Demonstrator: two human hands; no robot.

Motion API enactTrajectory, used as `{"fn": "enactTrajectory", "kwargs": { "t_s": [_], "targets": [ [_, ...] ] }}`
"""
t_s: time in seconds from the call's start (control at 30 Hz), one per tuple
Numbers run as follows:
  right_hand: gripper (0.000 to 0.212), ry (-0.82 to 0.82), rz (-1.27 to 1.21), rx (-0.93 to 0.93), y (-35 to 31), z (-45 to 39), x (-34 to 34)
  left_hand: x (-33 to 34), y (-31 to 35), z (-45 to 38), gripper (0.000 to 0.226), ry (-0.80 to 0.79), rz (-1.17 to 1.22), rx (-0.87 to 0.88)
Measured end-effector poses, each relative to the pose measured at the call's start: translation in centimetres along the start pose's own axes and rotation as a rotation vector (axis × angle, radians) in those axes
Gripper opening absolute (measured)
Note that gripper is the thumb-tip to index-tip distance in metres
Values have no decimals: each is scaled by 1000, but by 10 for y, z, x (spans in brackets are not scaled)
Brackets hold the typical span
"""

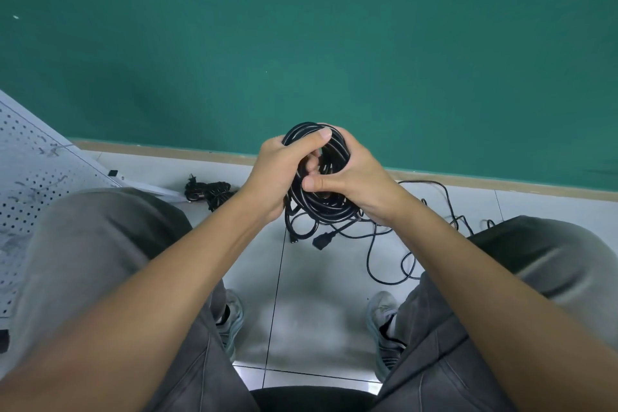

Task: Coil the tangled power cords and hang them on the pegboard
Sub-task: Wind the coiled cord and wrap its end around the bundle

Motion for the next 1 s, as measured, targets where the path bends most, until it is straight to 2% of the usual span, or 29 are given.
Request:
{"fn": "enactTrajectory", "kwargs": {
  "t_s": [0.13,0.27,0.37,0.43,0.53,0.6,0.67,0.77,0.9,0.93,1.0],
  "targets": [
    [86,63,74,-25,-4,-3,-9,-4,4,-1,21,85,7,40],
    [90,113,101,-45,-9,-6,-16,13,-6,3,47,-96,229,-119],
    [96,65,116,-44,-14,-7,-12,25,-7,10,35,-241,379,-200],
    [96,18,150,-36,-15,-6,-7,29,-7,13,38,-280,393,-234],
    [100,-9,321,-16,-10,-1,1,36,-5,17,24,-308,408,-230],
    [99,69,534,11,-9,0,-5,40,-6,19,25,-330,435,-220],
    [93,141,647,72,-8,1,-13,45,-9,20,24,-334,464,-235],
    [92,174,565,110,-6,5,-14,46,-12,20,21,-283,435,-247],
    [52,305,357,79,-6,7,-20,43,-6,17,32,-180,431,-185],
    [57,348,300,92,-3,6,-23,42,-4,17,27,-161,438,-170],
    [80,474,151,141,11,5,-32,42,1,17,15,-133,435,-138]
  ]
}}
Point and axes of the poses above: each hand's wrist, its own z-axis away from the middle knuckle, its own x-axis out of the palm, y = z × x, the point moved 9 cm from there along -z, towards the middle knuckle, and after that the axes turned 3 degrees about -z, right-handed, at the moved point
